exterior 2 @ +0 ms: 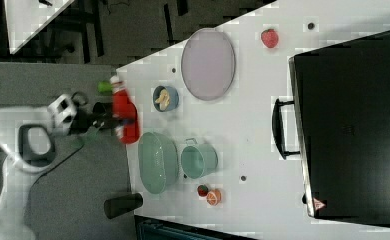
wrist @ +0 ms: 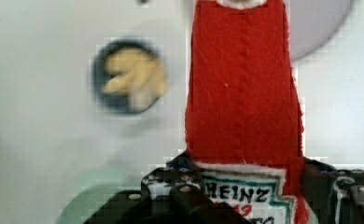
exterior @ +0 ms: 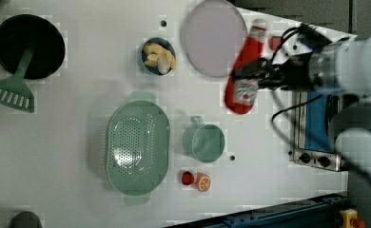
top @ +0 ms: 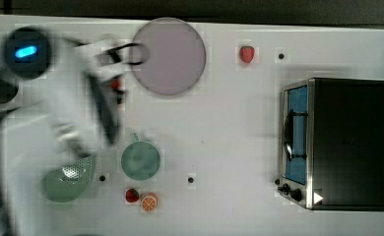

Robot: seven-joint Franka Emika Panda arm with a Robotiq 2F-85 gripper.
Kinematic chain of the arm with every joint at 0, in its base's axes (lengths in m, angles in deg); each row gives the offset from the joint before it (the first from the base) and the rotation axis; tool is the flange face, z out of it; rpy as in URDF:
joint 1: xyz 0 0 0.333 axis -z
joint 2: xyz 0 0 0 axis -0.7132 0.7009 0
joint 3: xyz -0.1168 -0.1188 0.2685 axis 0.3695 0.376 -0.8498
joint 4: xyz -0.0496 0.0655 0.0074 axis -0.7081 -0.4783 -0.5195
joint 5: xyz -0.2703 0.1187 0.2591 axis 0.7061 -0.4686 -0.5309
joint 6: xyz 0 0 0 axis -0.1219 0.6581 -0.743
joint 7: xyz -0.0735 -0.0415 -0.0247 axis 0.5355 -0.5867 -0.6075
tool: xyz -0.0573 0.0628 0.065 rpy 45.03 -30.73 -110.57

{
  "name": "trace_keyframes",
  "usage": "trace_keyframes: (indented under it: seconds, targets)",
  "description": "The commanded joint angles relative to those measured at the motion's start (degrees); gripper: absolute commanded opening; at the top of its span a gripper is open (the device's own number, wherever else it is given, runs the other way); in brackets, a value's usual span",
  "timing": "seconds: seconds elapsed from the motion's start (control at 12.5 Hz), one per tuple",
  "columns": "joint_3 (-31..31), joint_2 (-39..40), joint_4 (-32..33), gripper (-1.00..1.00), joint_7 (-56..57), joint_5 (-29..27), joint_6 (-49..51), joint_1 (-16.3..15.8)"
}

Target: Pick ketchup from strainer and place it on the table

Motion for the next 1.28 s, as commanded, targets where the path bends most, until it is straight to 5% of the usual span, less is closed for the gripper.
trace_keyframes:
  seconds: [0.08, 0.56, 1.28]
  targets:
    - [8.93, 0.14, -0.96, 0.21, 9.86, 0.03, 1.11, 4.96]
    - [21.41, 0.62, 7.86, 0.21, 20.67, 0.03, -1.37, 5.26]
    - [19.23, 3.40, 25.63, 0.27, 19.24, -0.06, -22.68, 4.89]
